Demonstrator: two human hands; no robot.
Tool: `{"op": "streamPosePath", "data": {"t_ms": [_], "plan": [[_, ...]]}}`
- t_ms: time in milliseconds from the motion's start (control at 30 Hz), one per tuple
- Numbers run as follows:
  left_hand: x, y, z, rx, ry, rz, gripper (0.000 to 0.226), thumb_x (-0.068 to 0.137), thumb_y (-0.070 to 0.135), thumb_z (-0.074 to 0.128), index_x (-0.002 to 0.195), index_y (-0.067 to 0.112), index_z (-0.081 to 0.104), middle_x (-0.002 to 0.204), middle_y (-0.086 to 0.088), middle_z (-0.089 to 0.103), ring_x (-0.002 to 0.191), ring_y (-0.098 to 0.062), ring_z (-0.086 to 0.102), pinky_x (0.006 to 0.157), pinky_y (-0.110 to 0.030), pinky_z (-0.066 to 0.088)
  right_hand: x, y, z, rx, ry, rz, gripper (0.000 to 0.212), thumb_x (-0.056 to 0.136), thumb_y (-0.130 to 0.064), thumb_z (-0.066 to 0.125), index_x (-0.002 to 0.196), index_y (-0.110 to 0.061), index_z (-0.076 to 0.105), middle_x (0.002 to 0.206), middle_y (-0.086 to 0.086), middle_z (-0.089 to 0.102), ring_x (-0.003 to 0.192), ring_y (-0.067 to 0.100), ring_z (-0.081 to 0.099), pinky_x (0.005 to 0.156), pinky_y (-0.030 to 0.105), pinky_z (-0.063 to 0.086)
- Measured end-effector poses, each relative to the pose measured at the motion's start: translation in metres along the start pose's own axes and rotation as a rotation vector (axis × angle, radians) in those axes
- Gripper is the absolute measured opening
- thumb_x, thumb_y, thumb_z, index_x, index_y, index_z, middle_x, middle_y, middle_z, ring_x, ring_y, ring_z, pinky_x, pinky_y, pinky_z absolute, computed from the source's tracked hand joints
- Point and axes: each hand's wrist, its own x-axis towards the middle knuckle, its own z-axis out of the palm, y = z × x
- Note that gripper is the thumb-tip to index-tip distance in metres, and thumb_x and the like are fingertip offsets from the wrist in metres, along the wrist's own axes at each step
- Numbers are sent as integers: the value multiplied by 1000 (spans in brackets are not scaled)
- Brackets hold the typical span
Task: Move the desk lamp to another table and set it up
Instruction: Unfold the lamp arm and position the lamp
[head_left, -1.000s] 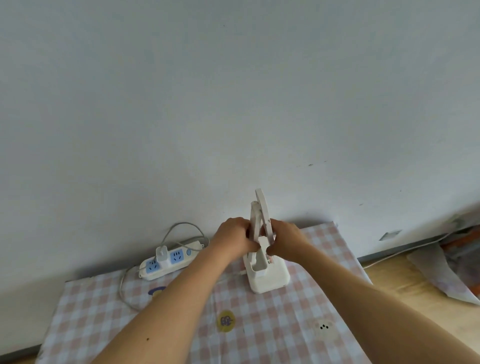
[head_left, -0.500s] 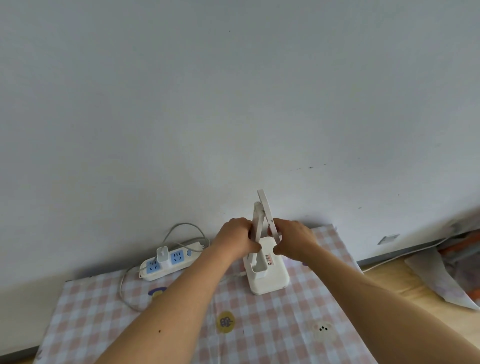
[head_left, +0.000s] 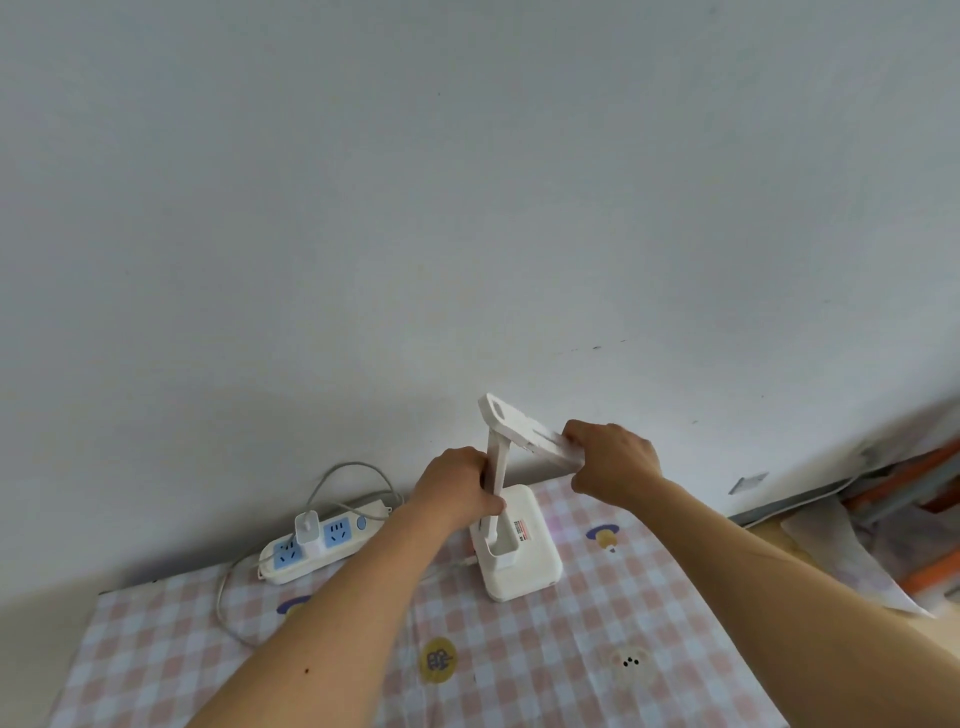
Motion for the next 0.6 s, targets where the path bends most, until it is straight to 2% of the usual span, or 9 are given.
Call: {"op": "streamPosePath", "data": {"t_ms": [167,300,600], "plan": [[-1,-1,1,6,18,6,21,71,28,73,72,22,53,77,4,59,73,-18,57,61,-25,40,0,3,-20,-97,35,-16,38,69,-14,57,103,-32,54,84,-7,55,79,18,50,64,28,36],[-1,0,1,11,20,7,24,70,28,73,68,24,50,71,6,56,70,-18,56,57,-25,37,-1,6,-39,-170,47,-47,37,71,-15,59,104,-31,54,85,-6,56,80,17,48,66,29,36],[1,-1,2,20,25,-4,21,70,29,73,83,18,60,81,2,64,76,-18,60,64,-26,44,-5,3,-69,-273,96,-64,39,71,-11,54,106,-29,54,79,-7,53,82,18,46,65,30,35]]}}
